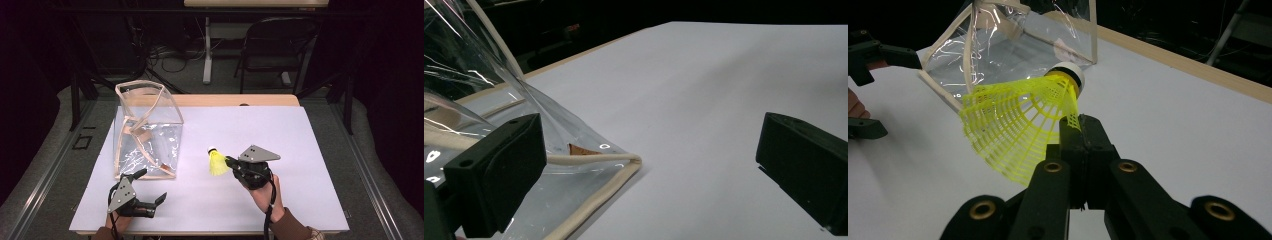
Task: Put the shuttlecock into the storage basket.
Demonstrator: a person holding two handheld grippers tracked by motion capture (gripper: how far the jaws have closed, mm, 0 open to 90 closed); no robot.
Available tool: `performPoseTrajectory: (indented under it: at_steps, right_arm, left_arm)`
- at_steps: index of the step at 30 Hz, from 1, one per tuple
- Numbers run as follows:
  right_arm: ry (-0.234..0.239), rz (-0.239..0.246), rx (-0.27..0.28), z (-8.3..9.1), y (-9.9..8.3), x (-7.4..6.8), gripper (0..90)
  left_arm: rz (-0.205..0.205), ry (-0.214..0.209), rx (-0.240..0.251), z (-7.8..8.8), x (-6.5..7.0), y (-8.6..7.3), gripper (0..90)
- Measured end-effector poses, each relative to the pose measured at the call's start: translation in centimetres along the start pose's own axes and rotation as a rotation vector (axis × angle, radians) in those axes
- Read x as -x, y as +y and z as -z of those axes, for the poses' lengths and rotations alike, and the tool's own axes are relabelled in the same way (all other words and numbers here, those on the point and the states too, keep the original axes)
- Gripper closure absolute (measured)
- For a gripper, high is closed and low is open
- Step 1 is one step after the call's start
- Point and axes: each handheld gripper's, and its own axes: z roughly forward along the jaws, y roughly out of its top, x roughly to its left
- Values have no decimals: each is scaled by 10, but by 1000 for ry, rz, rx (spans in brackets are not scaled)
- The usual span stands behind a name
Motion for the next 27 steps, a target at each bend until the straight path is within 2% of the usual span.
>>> performPoseTrajectory:
  at_steps: [10,16,27]
  right_arm:
    - [1,10,8,-5,8,2,900]
    - [-2,1,16,-9,14,7,900]
    - [-3,5,16,-24,24,14,900]
  left_arm:
    - [-6,-2,-4,0,1,0,0]
    - [-8,-8,-8,0,1,0,0]
    - [-11,-7,-7,0,1,1,0]
